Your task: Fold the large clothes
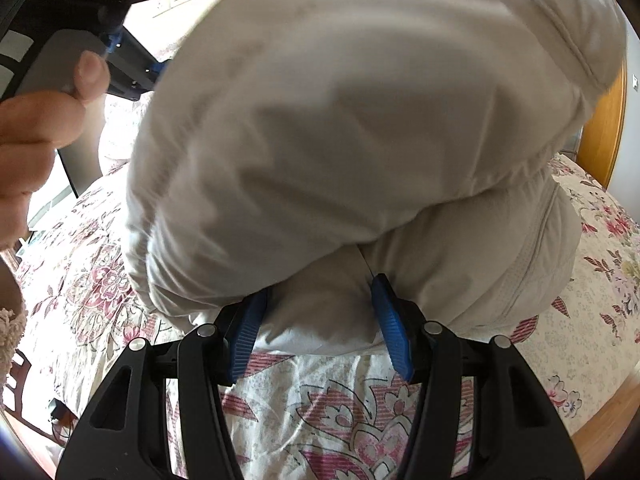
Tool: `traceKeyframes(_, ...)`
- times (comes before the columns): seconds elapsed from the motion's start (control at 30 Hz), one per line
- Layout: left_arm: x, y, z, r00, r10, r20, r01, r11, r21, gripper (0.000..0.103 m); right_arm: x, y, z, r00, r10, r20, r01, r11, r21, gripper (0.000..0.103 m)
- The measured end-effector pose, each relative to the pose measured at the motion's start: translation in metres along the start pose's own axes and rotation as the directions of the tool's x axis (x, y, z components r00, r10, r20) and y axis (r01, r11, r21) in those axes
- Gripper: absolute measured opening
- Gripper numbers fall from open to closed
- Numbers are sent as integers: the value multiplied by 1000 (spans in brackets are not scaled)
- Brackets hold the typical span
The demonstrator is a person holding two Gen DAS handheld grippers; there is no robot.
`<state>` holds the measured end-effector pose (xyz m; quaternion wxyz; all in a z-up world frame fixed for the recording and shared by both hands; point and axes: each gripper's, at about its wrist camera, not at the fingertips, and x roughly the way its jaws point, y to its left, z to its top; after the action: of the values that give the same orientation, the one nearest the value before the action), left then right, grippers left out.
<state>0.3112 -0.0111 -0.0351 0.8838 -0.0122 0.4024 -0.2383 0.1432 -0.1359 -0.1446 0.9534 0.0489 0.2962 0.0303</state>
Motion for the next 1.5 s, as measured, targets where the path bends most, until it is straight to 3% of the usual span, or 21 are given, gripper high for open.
traceKeyframes(0.23,-5,-14,-17,1000,24,-7,-23,999,40,79,-48,-25,-6,996,-26,87,28,999,-19,56)
traceKeyframes(0.53,-3,-32,-34,1000,13,-16,-12,997,77,79,-104,-83,13,969,-166,182,155,985,76,56)
traceKeyframes(0.8,7,-43,-40,1000,7,-17,-5,995,97,82,-124,-89,56,961,-139,241,120,989,91,56)
traceKeyframes(0.93,10,-45,-41,1000,7,-14,-6,995,100,83,-113,-89,84,966,-94,241,81,995,62,53)
traceKeyframes(1.17,10,-44,-42,1000,7,-7,-6,995,103,83,-69,-88,110,984,-49,173,37,997,71,28)
traceKeyframes(1.5,11,-40,-39,1000,-8,15,7,996,87,84,-5,-100,114,994,-94,63,90,994,57,20)
